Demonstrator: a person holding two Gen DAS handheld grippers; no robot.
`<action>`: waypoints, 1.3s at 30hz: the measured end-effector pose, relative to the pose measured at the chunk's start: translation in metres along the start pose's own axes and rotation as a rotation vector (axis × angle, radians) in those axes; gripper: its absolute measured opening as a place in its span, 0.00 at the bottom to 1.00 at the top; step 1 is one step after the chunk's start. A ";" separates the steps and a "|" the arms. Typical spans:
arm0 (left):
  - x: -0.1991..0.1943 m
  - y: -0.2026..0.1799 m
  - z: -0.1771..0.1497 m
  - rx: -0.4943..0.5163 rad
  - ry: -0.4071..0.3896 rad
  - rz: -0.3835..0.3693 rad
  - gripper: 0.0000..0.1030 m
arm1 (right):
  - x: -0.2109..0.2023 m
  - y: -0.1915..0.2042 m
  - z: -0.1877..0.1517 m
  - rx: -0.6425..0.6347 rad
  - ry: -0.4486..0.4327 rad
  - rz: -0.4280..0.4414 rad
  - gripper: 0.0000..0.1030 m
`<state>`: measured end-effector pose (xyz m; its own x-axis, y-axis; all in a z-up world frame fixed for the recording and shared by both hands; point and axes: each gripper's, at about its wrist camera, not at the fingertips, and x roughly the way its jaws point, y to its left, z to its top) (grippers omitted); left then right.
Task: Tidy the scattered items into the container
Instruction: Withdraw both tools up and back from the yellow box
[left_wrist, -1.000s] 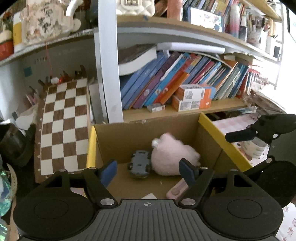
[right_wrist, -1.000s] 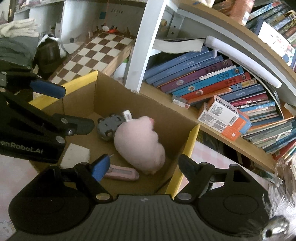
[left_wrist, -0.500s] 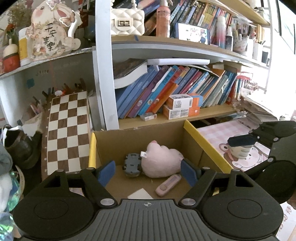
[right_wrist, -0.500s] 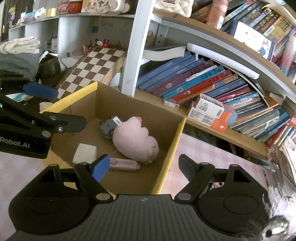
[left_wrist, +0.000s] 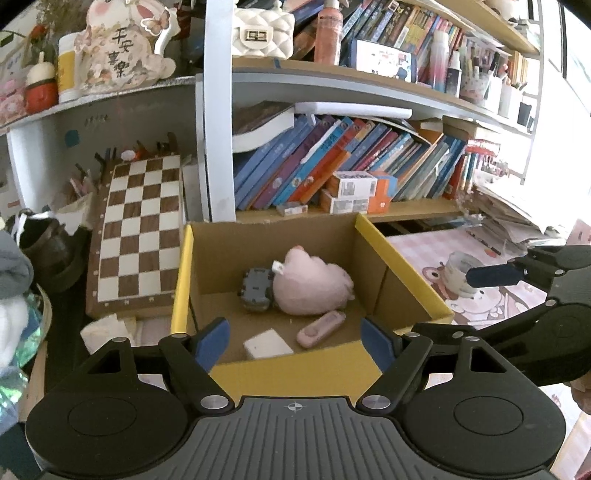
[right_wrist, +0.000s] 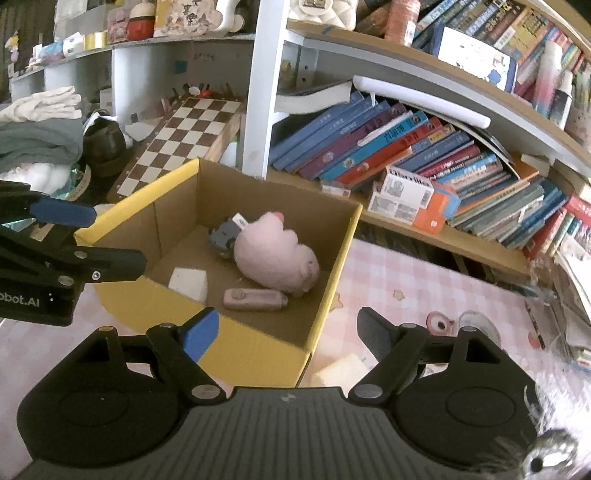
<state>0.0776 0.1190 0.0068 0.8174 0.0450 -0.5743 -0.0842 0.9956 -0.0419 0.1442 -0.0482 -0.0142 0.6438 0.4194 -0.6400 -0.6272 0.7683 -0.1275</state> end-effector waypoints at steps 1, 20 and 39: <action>0.000 0.000 -0.002 -0.003 0.003 0.001 0.78 | -0.001 0.000 -0.002 0.006 0.004 0.000 0.79; -0.002 -0.011 -0.034 -0.045 0.088 0.011 0.86 | -0.012 -0.007 -0.052 0.191 0.111 -0.013 0.86; 0.005 -0.034 -0.052 -0.059 0.121 -0.007 0.87 | -0.012 -0.006 -0.073 0.196 0.166 -0.098 0.95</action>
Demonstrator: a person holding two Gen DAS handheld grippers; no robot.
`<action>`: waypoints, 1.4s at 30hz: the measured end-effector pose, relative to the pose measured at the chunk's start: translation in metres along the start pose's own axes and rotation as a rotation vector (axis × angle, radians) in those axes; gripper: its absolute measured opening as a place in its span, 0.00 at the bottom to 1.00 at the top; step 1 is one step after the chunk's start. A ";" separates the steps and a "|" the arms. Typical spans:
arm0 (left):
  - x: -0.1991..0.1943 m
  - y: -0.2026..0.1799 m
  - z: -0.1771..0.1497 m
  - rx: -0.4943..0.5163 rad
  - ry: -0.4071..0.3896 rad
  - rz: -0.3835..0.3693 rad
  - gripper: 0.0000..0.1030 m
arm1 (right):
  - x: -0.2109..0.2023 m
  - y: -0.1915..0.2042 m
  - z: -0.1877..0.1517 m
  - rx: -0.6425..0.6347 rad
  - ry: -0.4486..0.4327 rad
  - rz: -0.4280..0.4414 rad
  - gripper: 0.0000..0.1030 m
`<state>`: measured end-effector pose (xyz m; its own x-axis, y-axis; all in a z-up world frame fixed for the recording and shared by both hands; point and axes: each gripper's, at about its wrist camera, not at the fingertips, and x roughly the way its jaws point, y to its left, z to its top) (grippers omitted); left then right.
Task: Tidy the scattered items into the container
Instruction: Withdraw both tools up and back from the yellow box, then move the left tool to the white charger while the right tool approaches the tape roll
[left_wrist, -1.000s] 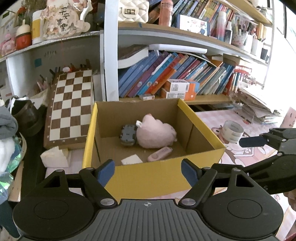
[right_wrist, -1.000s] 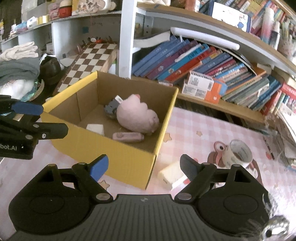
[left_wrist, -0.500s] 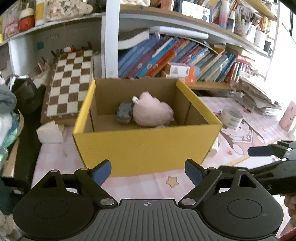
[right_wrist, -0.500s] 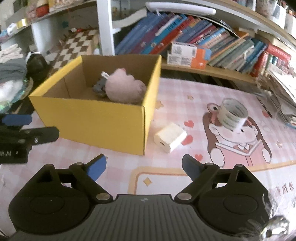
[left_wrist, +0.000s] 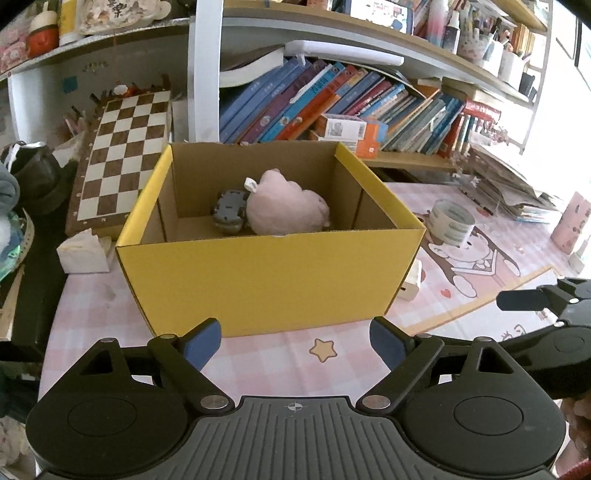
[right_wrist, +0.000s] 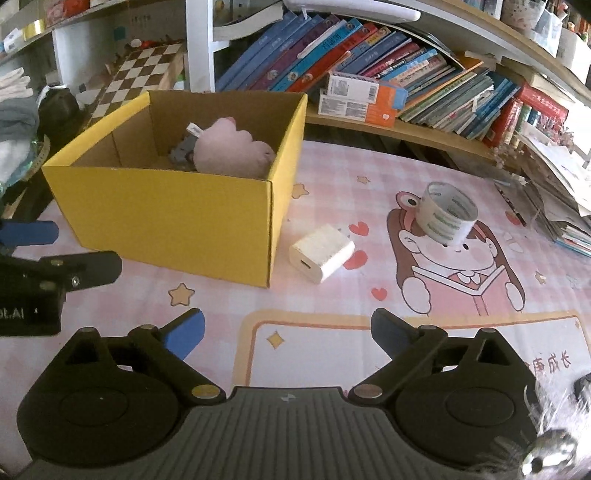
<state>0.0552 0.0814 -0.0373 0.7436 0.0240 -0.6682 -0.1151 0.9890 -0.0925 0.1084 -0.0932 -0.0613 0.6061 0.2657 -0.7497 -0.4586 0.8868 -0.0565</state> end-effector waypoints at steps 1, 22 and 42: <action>0.001 -0.002 0.000 0.002 0.001 -0.001 0.87 | 0.000 -0.002 -0.001 0.003 0.001 -0.003 0.95; 0.019 -0.060 0.015 0.026 0.010 0.037 0.87 | 0.005 -0.064 0.002 0.017 -0.010 0.032 0.95; 0.036 -0.151 0.024 0.055 0.007 0.120 0.87 | 0.013 -0.156 0.000 0.015 -0.033 0.106 0.95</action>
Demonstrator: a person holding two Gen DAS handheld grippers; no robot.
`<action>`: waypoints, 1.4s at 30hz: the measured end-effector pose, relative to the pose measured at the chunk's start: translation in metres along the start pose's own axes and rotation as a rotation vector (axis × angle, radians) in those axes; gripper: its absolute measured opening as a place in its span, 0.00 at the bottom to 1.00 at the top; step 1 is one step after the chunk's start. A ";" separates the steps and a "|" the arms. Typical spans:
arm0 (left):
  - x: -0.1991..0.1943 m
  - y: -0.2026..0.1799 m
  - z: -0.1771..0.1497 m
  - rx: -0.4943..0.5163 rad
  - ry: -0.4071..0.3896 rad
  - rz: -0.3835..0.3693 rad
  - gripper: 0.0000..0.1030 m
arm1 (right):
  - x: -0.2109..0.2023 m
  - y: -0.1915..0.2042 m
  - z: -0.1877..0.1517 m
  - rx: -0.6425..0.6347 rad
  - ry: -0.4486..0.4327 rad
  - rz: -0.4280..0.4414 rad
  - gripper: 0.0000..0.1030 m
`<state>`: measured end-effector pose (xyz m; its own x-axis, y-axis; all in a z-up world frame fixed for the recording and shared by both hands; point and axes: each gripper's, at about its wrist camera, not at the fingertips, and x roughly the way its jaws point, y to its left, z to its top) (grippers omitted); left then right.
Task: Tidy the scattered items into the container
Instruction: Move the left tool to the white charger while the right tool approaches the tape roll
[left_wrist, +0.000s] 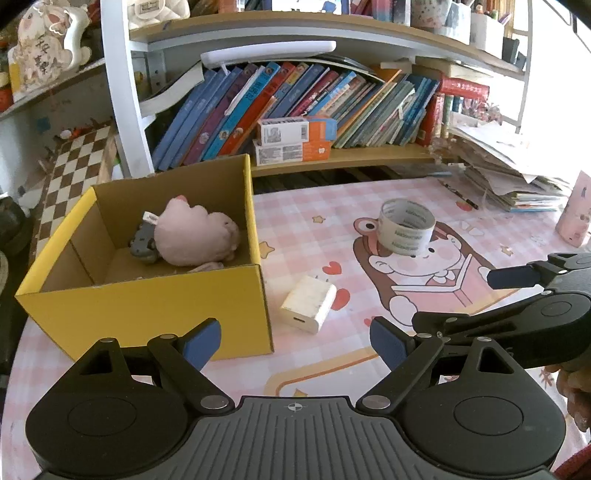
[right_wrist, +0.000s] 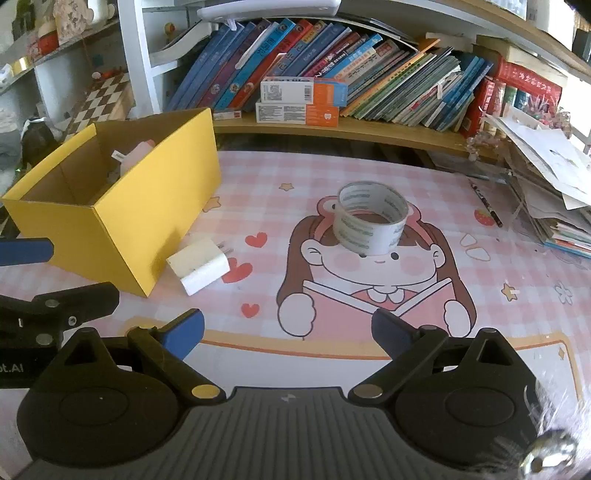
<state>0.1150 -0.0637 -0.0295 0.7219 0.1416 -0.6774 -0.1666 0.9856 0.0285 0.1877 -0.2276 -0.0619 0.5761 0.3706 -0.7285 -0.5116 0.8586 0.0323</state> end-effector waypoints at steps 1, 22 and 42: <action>0.000 -0.003 0.000 -0.005 0.002 0.007 0.87 | 0.000 -0.003 -0.001 -0.003 -0.001 0.006 0.95; 0.003 -0.044 -0.006 -0.058 0.001 0.102 0.87 | 0.001 -0.051 -0.007 -0.050 -0.028 0.053 0.95; 0.034 -0.044 0.004 -0.058 0.001 0.135 0.86 | 0.030 -0.091 0.045 -0.042 -0.108 0.041 0.95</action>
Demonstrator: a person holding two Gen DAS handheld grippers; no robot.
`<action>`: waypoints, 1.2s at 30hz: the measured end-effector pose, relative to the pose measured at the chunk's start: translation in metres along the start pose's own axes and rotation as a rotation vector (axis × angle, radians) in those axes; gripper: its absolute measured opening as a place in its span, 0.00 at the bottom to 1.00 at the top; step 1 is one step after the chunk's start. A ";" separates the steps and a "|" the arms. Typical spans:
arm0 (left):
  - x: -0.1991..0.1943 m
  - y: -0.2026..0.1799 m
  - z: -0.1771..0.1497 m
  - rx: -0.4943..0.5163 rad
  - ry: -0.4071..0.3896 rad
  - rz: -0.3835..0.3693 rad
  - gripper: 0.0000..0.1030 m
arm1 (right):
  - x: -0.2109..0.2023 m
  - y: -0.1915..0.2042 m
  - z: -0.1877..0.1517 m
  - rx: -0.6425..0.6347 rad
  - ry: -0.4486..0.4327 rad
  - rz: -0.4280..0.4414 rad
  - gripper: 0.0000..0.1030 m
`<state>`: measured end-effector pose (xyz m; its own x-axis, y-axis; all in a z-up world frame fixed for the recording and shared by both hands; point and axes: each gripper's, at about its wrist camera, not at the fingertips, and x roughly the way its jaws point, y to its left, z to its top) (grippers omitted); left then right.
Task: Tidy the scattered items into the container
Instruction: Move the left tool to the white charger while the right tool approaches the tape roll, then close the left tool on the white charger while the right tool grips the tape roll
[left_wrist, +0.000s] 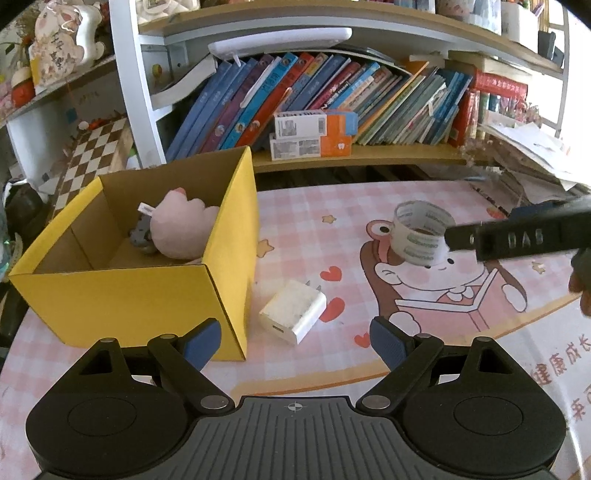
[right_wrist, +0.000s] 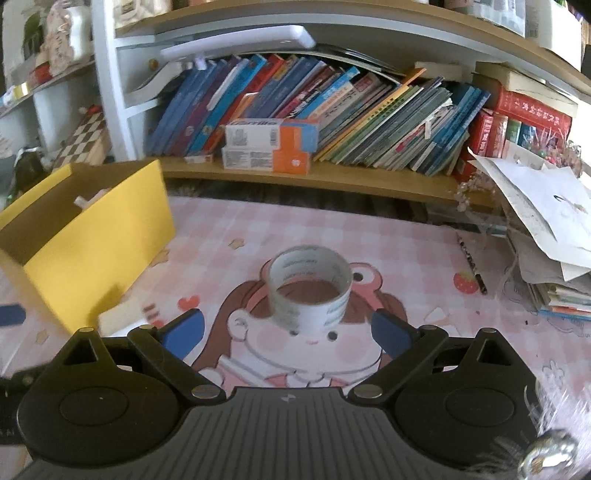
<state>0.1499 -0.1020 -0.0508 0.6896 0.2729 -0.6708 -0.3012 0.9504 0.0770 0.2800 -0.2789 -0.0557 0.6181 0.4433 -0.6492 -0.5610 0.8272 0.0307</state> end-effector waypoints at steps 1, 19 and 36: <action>0.002 -0.002 0.001 0.004 -0.001 -0.003 0.86 | 0.004 -0.002 0.002 0.003 0.003 -0.001 0.95; 0.057 -0.021 0.021 0.049 0.020 -0.011 0.80 | 0.054 -0.010 0.007 -0.014 0.075 0.009 0.95; 0.094 -0.018 0.017 -0.009 0.082 0.101 0.73 | 0.093 -0.013 0.006 0.007 0.084 0.024 0.95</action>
<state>0.2319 -0.0911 -0.1027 0.5994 0.3540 -0.7179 -0.3731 0.9171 0.1408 0.3485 -0.2466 -0.1116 0.5555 0.4329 -0.7100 -0.5716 0.8189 0.0521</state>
